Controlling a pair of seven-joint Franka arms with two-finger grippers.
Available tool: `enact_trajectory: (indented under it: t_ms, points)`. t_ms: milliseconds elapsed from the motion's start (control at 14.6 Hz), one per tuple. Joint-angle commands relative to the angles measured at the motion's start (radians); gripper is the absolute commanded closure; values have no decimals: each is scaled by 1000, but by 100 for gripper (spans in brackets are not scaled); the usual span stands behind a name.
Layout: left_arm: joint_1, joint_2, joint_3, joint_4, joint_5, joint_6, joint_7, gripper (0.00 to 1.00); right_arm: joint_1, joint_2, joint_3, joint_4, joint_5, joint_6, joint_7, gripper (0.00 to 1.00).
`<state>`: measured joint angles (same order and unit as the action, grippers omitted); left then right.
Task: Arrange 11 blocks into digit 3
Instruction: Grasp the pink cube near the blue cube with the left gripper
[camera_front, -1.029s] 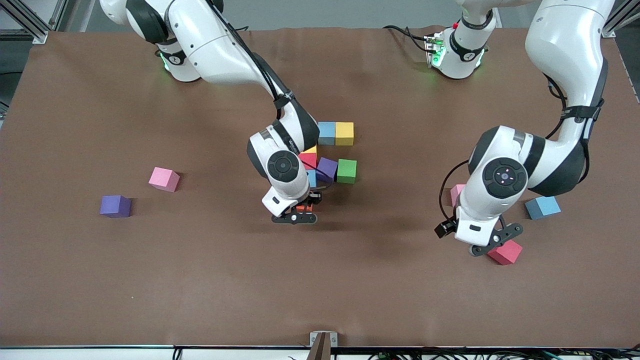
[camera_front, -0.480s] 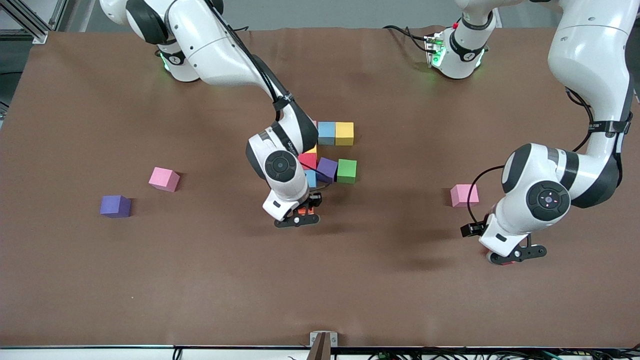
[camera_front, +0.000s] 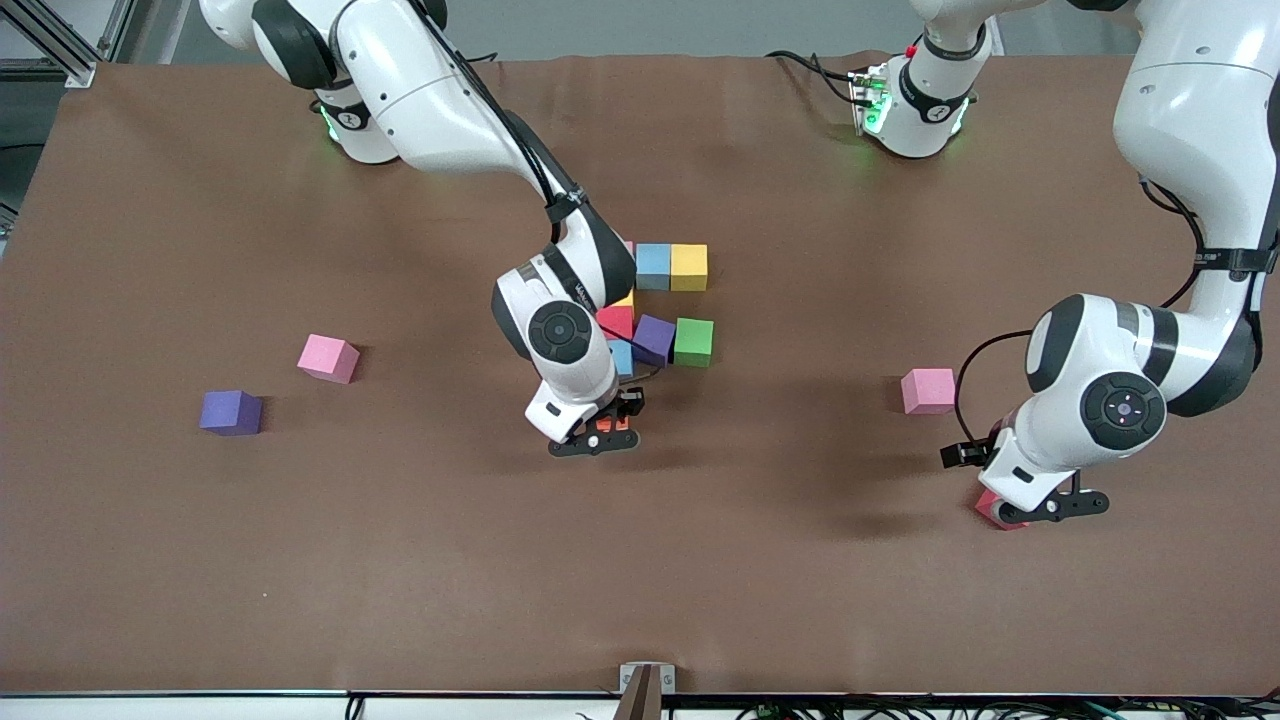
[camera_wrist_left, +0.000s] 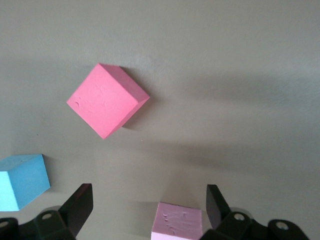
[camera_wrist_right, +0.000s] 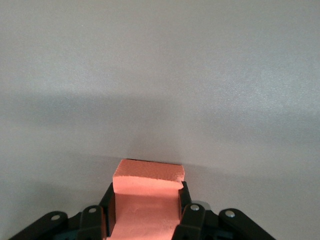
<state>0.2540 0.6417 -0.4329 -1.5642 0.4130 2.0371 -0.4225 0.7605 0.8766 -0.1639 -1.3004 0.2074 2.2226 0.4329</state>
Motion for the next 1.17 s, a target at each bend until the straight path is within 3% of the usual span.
enact_trajectory:
  t_ms: [0, 275, 343, 412, 824, 1098]
  points:
    - [75, -27, -65, -97, -17, 54, 8, 0, -4, 21, 3, 20, 23, -3, -10, 51]
    - [315, -62, -265, -244, -30, 103, 18, 0, 8, 16, 3, 20, 17, -8, -5, 50]
    - [342, -66, -292, -269, -20, 118, 18, 0, 10, 16, 1, 18, 14, -6, -5, 45]
    - [343, -68, -297, -287, -20, 130, 16, 0, 10, 16, 1, 18, 13, -6, -5, 0]
    - [343, -56, -296, -389, 33, 275, -1, 0, -6, -22, -6, 20, 13, -52, -5, 0]
    - [343, -56, -296, -416, 41, 276, 1, 0, -23, -123, -95, 26, 15, -144, -6, 0]
